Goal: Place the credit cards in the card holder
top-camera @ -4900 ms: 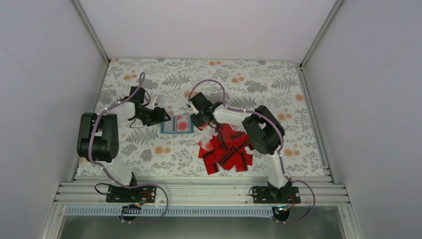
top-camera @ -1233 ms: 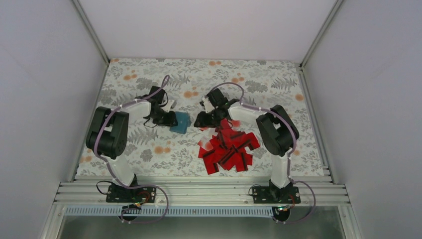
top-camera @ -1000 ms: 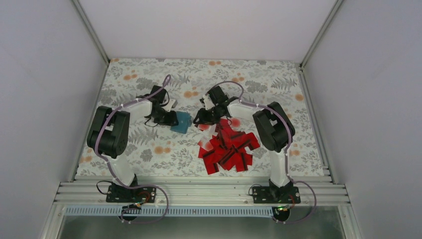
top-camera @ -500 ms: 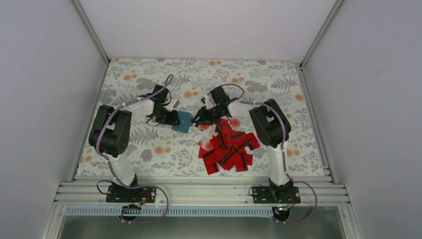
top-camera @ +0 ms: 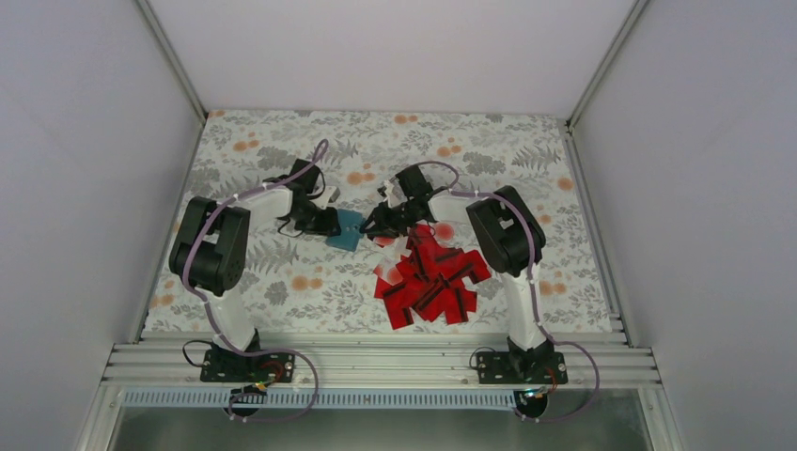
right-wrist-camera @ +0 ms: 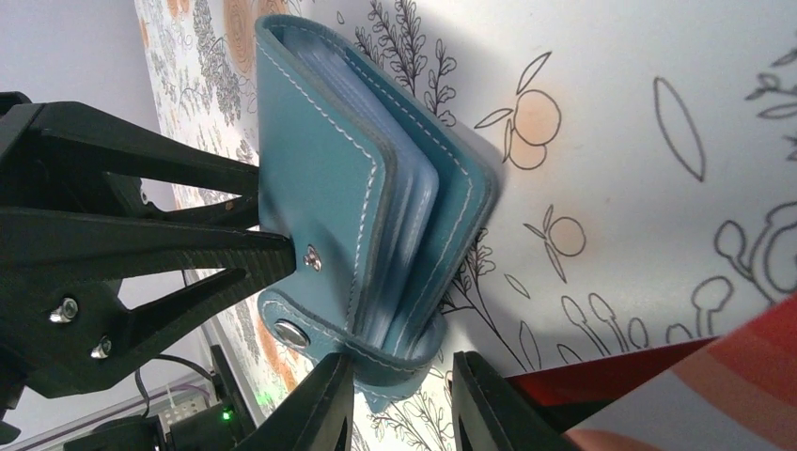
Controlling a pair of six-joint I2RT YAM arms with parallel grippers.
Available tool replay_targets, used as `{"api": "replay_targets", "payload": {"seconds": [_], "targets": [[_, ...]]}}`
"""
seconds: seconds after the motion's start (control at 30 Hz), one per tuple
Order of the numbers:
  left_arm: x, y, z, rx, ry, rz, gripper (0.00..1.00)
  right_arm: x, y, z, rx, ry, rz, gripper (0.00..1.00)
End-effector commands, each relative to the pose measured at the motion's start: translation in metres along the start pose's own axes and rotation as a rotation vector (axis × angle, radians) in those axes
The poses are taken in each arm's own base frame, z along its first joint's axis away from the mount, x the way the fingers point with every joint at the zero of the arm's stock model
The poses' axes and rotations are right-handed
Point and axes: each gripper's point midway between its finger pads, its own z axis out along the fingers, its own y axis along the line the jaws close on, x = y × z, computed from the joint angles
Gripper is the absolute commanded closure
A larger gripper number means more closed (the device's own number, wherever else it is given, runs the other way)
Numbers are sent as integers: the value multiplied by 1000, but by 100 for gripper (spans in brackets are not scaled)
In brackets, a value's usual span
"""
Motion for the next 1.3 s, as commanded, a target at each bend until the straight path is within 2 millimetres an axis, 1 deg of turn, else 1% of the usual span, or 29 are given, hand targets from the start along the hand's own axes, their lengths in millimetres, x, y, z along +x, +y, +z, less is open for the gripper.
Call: {"api": "replay_targets", "payload": {"seconds": [0.0, 0.7, 0.93, 1.03, 1.17, 1.27], "targets": [[10, 7, 15, -42, 55, -15, 71, -5, 8, 6, -28, 2, -10, 72], [11, 3, 20, -43, 73, -22, 72, -8, 19, 18, -67, 20, -10, 74], [12, -6, 22, 7, 84, -36, 72, -4, 24, 22, -83, 28, 0, 74], [15, -8, 23, 20, 91, -61, 72, 1, 25, 19, -83, 30, 8, 73], [19, -9, 21, 19, 102, -98, 72, 11, 19, 11, -42, 23, 14, 67], [24, -10, 22, 30, 109, -125, 71, 14, 20, 8, -41, 13, 12, 65]]}}
